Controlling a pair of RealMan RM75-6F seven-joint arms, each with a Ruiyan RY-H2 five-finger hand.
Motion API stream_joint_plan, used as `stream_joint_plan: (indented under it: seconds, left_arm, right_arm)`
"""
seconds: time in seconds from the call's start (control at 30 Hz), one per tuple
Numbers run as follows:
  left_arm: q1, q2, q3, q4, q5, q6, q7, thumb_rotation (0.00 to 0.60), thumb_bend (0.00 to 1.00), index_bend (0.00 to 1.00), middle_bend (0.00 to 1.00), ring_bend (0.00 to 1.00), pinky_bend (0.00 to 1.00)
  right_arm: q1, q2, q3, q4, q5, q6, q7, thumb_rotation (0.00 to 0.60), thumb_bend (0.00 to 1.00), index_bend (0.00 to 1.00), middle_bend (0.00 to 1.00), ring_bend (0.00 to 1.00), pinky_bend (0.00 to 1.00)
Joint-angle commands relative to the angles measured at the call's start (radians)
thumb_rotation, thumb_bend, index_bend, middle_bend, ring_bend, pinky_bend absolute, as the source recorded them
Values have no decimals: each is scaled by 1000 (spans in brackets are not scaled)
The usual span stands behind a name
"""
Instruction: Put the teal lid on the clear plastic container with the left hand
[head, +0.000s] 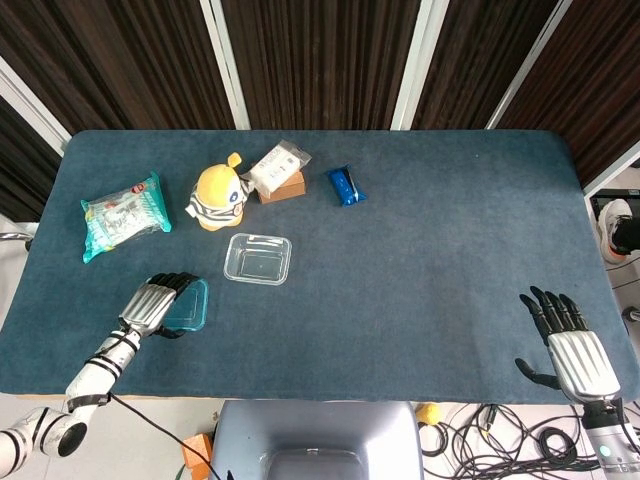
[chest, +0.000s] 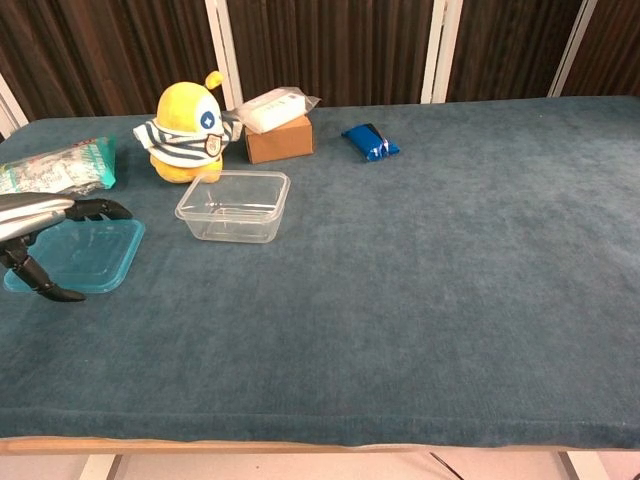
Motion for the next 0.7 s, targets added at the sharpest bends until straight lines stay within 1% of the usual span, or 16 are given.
stream_joint_plan:
  seconds: [0.03, 0.1, 0.17, 0.23, 0.3, 0.43, 0.53, 0.7]
  left_arm:
    - [3, 58, -41, -86, -4, 45, -1, 600, 252, 522, 888, 822, 771]
    - [-9, 85, -75, -137, -19, 51, -12, 600, 252, 522, 886, 820, 765]
    - [-37, 103, -113, -174, -45, 29, -22, 600, 258, 522, 883, 817, 758]
    - [-71, 108, -146, -189, -74, -5, -18, 600, 266, 522, 881, 816, 755]
    - [-121, 96, -179, -179, -119, -50, 21, 600, 270, 523, 880, 816, 752]
    - [-227, 22, -227, -125, -234, -133, 121, 600, 270, 523, 879, 815, 747]
    - [-300, -43, -245, -71, -316, -190, 170, 600, 272, 523, 875, 812, 735]
    - [-398, -146, -251, 32, -420, -227, 258, 600, 279, 518, 861, 798, 699]
  right_arm:
    - [0, 1, 0, 0, -1, 0, 4, 600, 153, 0, 0, 0, 0]
    - [2, 3, -1, 2, -3, -2, 11, 600, 154, 0, 0, 0, 0]
    - [4, 5, -1, 2, -2, -7, 19, 600, 154, 0, 0, 0, 0]
    - [6, 8, -2, 3, -3, -11, 28, 600, 154, 0, 0, 0, 0]
    - [8, 12, -3, 4, -6, -14, 40, 600, 154, 0, 0, 0, 0]
    - [15, 21, -2, 10, -4, -23, 68, 600, 154, 0, 0, 0, 0]
    - [27, 23, 2, 16, 9, -47, 88, 600, 154, 0, 0, 0, 0]
    - [50, 30, 6, 23, 23, -90, 120, 600, 155, 0, 0, 0, 0]
